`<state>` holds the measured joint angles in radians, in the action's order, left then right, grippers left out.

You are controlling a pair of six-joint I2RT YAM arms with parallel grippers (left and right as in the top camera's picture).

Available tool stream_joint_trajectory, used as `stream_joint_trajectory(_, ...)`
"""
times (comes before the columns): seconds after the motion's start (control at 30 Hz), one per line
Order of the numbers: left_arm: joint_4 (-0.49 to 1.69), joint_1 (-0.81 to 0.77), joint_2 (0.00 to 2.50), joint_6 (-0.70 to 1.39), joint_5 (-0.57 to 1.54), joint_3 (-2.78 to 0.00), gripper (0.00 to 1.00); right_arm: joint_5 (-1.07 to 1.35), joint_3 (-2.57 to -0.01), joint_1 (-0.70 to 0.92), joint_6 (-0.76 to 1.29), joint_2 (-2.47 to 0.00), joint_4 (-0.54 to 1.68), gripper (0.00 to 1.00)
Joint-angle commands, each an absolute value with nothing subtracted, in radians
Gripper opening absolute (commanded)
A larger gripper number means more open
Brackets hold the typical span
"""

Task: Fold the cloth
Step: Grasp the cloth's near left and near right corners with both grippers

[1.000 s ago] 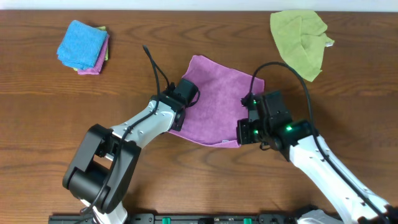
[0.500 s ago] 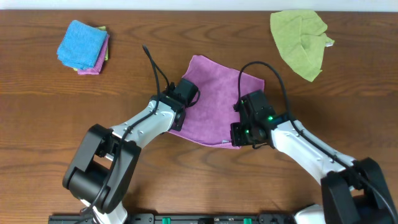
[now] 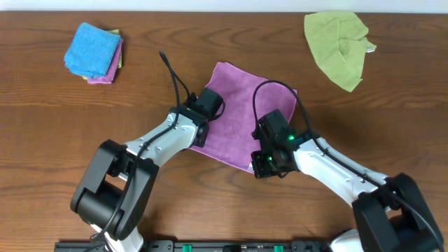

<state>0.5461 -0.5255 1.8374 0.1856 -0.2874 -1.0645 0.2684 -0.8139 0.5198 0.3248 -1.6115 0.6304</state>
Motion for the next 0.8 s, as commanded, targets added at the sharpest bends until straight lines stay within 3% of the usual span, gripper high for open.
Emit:
stream_joint_trajectory(0.0, 0.548, -0.524, 1.84, 0.207, -0.287, -1.074, 0.06, 0.242, -0.804, 0.529, 0.306, -1.612, 0.641, 0.01)
stream_joint_trajectory(0.57, 0.573, -0.524, 1.84, 0.224, -0.252, -1.074, 0.06, 0.236, -0.737, 0.531, 0.31, -1.612, 0.581, 0.02)
stream_joint_trajectory(0.77, 0.644, -0.524, 1.84, 0.356, -0.205, -1.069, 0.06, 0.22, -0.737, 0.53, 0.31, -1.612, 0.611, 0.01)
